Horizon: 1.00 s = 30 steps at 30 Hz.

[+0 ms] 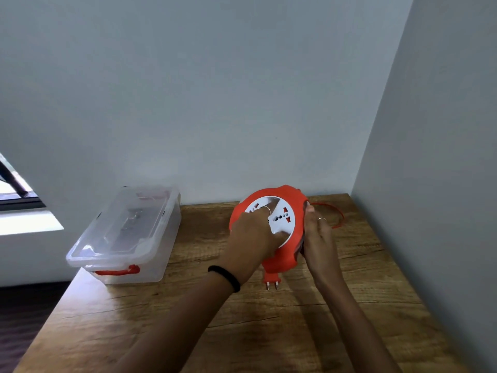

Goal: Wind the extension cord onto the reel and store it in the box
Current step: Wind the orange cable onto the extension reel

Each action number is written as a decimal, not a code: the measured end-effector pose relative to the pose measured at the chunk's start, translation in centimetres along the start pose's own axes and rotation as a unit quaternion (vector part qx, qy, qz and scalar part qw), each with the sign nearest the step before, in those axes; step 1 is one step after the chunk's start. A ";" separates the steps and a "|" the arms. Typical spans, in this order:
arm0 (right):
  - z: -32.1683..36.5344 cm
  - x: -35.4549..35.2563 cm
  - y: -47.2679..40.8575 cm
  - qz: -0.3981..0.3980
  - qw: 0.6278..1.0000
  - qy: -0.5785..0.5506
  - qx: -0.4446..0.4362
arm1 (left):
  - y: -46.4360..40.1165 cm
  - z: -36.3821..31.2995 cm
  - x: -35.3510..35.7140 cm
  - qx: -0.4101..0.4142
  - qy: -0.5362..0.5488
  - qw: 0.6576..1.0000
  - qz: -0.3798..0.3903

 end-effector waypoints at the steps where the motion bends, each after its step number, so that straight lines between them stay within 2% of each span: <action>1: 0.0 -0.1 -0.2 -0.001 1.000 -0.001 0.003 | 0.0 -0.3 0.0 0.017 -0.013 1.000 0.011; 4: -0.5 0.0 -0.6 0.002 1.000 -0.011 0.026 | -0.3 -0.3 0.3 0.052 -0.062 0.995 0.056; 8: -1.3 0.2 -0.6 0.004 0.998 -0.030 0.062 | -0.5 -0.7 -0.3 0.120 -0.184 0.973 0.071; 12: -1.6 0.8 -0.3 0.020 0.994 -0.059 0.088 | -0.3 -1.2 -0.8 0.196 -0.287 0.931 0.112; 16: -2.5 1.2 0.1 0.058 0.991 -0.037 0.118 | 1.1 -1.4 -0.5 0.268 -0.398 0.863 0.161; 19: -3.0 1.5 0.3 0.075 0.988 -0.034 0.132 | 2.1 -1.6 -0.9 0.299 -0.443 0.832 0.151; 22: -2.2 1.7 0.1 0.076 0.990 -0.039 0.111 | 2.3 -1.1 -1.8 0.305 -0.416 0.850 0.107; 26: -0.7 1.2 -0.3 0.059 0.995 -0.037 0.075 | 2.3 -0.4 -3.2 0.253 -0.310 0.914 0.065; 30: -1.1 1.2 0.5 0.043 0.996 -0.021 0.070 | 3.1 0.9 -5.1 0.155 -0.228 0.959 -0.062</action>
Point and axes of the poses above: each hand's wrist, its own y-axis away from the middle knuckle, its own x-axis out of the palm, z = x × y, the point moved 9 cm from there along -y, towards the middle knuckle, and after that the axes turned 8 degrees about z, right-handed, at the moved point
